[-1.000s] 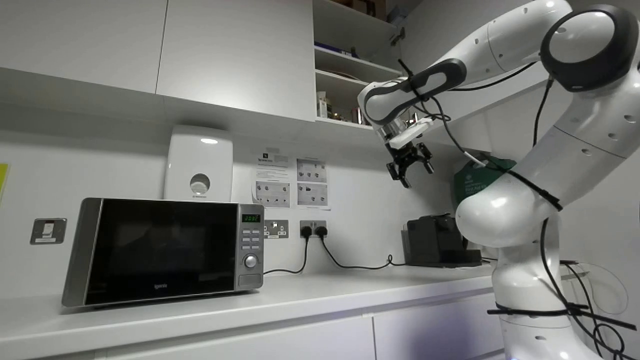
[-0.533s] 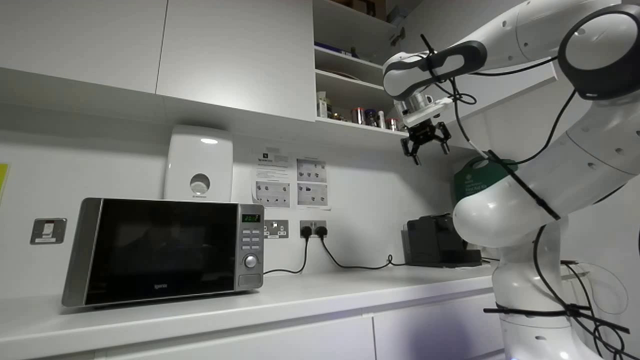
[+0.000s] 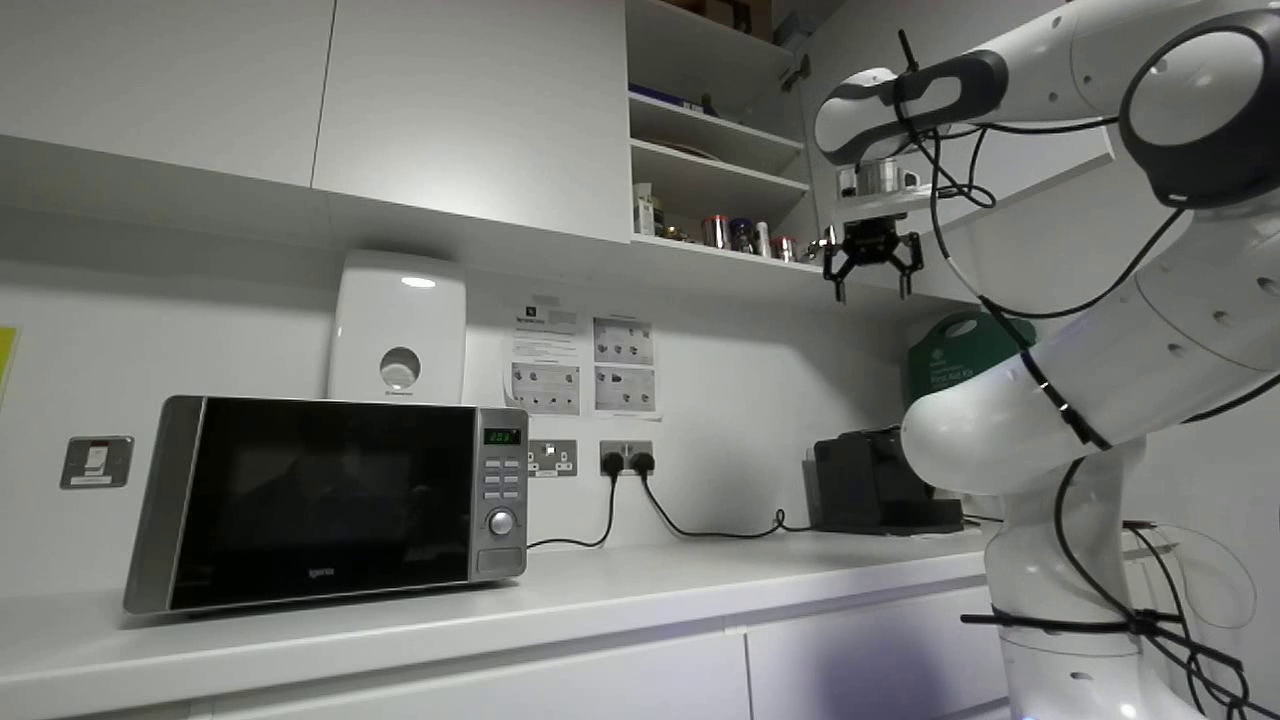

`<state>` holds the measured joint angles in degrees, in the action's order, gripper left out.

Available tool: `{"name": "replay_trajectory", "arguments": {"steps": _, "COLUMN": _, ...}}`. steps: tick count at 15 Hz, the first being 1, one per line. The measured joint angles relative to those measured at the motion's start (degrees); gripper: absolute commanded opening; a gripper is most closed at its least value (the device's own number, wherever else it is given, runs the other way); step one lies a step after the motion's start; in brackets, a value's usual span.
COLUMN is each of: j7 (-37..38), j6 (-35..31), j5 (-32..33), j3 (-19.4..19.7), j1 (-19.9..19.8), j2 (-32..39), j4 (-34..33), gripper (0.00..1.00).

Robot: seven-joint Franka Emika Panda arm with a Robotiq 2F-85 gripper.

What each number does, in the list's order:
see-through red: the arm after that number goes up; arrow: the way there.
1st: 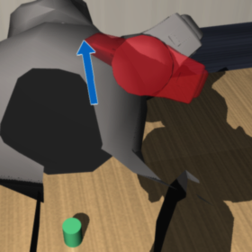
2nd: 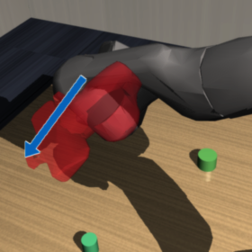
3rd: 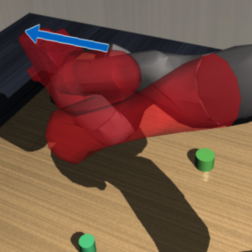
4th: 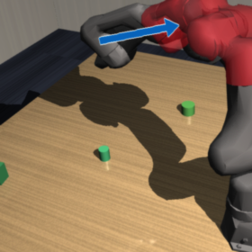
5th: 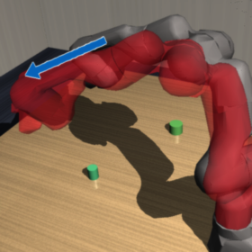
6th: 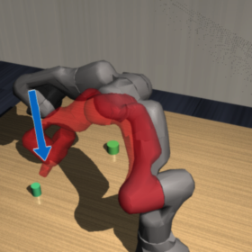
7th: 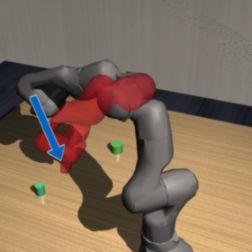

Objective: Close the open cabinet door

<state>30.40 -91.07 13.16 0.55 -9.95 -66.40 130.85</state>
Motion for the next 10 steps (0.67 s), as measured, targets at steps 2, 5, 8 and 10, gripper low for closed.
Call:
{"name": "replay_trajectory", "arguments": {"steps": 2, "j7": 0.88, "j6": -3.79, "j5": -2.27, "j3": 1.14, "j1": -1.51, "j2": -1.30, "j4": 0.17, "gripper": 1.00}}
{"name": "replay_trajectory", "arguments": {"steps": 5, "j7": 0.70, "j6": -5.73, "j5": -3.77, "j3": 1.50, "j1": -2.99, "j2": -2.29, "j4": 0.37, "gripper": 1.00}}
{"name": "replay_trajectory", "arguments": {"steps": 8, "j7": 0.70, "j6": -5.73, "j5": -3.77, "j3": 1.33, "j1": -3.05, "j2": -2.25, "j4": 0.56, "gripper": 1.00}}
{"name": "replay_trajectory", "arguments": {"steps": 10, "j7": 0.70, "j6": -5.73, "j5": -3.77, "j3": 1.33, "j1": -3.05, "j2": -2.24, "j4": 0.58, "gripper": 1.00}}
